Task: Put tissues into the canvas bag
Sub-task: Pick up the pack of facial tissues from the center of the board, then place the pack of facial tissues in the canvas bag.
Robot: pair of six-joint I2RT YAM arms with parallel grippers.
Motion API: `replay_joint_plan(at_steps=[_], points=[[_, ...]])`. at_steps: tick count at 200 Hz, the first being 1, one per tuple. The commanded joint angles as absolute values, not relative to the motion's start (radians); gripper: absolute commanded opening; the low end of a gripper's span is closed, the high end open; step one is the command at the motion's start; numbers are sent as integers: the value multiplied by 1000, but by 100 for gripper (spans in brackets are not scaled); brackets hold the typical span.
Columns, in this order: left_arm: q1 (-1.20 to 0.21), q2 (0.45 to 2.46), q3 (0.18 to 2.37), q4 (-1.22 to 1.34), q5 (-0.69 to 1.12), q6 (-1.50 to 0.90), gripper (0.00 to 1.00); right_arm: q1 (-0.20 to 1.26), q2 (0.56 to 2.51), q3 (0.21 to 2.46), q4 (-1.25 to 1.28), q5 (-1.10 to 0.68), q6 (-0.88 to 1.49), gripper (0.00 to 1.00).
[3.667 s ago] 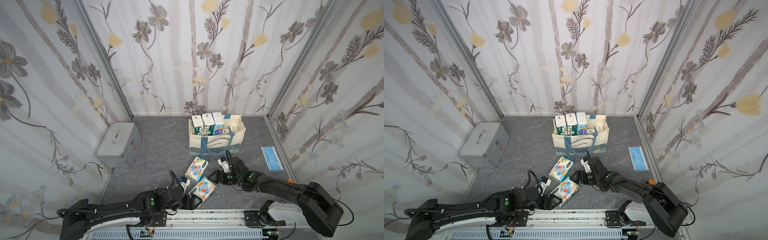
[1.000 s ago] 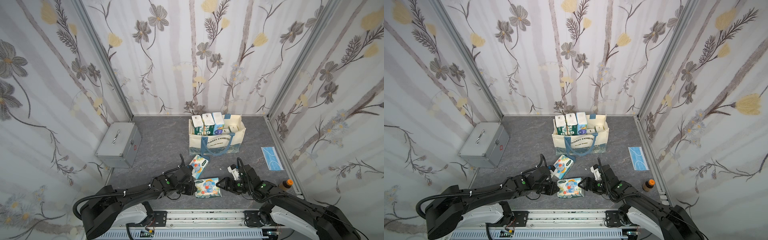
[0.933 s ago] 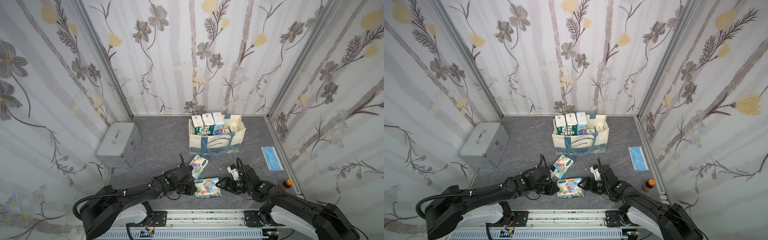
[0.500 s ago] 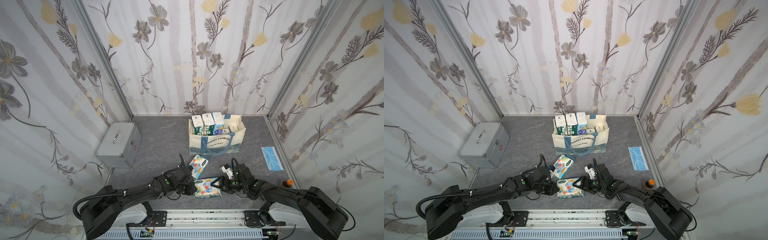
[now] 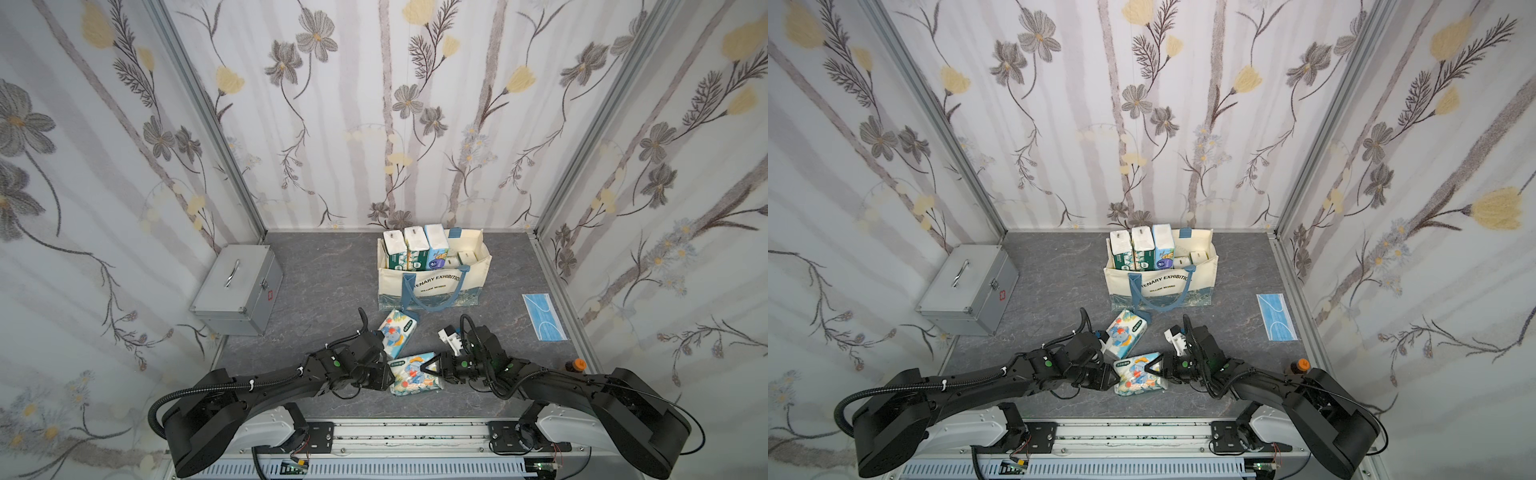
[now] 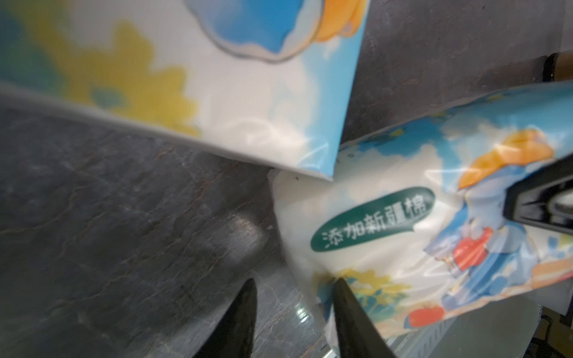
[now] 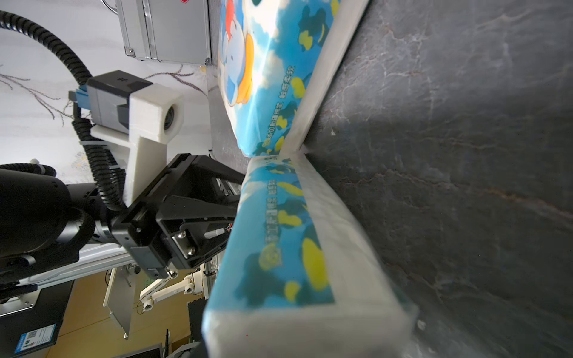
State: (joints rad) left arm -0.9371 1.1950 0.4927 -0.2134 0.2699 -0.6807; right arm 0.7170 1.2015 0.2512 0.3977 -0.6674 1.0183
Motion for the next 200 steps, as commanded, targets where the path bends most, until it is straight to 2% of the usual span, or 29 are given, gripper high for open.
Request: replay_joint_plan(at_steps=[1,13,37,74,107,161,200], points=[[-938,1161,534,-257,290,-680,81,718,1170,282,325,-669,985,38],[-938,1120,569,-290,298,-674,91,718,1129,327,183,-637,929,38],[-936,998,654,-408,270,-638,100,709,1011,448,-143,-551,797,40],[-903,810,811,-662,183,-538,100,579,879,703,-508,-512,618,42],[-898,655,868,-817,35,-449,100,454,922,1067,-785,-432,442,43],[-902,422,783,-796,-45,-450,100,400,1060,1518,-958,-163,315,44],[-897,371,743,-774,-96,-456,100,381,1152,1664,-969,27,275,44]])
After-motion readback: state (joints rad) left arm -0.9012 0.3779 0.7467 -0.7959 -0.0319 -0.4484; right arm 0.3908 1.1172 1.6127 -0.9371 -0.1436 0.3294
